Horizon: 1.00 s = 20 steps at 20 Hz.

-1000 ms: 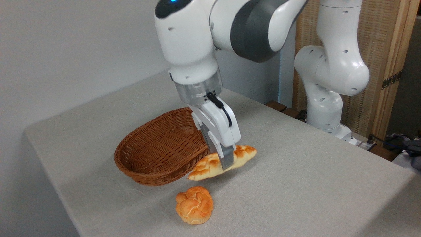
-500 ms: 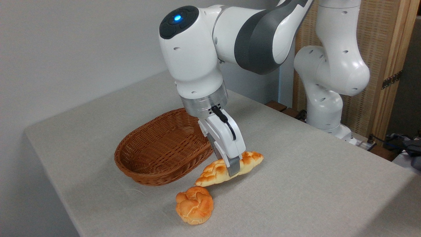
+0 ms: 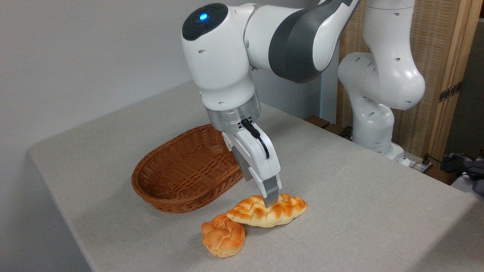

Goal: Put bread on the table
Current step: 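Open the gripper, release the roll, and raise the gripper over the basket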

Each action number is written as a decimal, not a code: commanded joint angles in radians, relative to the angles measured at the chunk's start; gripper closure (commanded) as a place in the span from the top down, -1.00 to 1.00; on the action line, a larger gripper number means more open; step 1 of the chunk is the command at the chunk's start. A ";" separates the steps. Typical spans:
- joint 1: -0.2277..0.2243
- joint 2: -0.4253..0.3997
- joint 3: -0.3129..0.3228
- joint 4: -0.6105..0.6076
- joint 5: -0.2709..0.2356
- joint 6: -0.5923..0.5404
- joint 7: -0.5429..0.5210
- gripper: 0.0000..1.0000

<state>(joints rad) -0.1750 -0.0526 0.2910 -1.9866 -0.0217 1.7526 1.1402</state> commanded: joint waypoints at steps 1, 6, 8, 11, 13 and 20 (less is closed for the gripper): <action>-0.004 -0.013 0.000 0.041 -0.001 0.031 0.004 1.00; -0.014 -0.018 -0.032 0.107 -0.027 0.031 -0.052 1.00; -0.014 -0.016 -0.068 0.136 -0.023 0.031 -0.104 1.00; -0.014 -0.016 -0.122 0.144 -0.014 0.033 -0.235 1.00; -0.014 -0.016 -0.136 0.170 -0.014 0.031 -0.310 1.00; -0.014 -0.016 -0.185 0.218 -0.012 0.031 -0.427 1.00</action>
<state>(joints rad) -0.1902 -0.0677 0.1376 -1.7893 -0.0375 1.7833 0.7632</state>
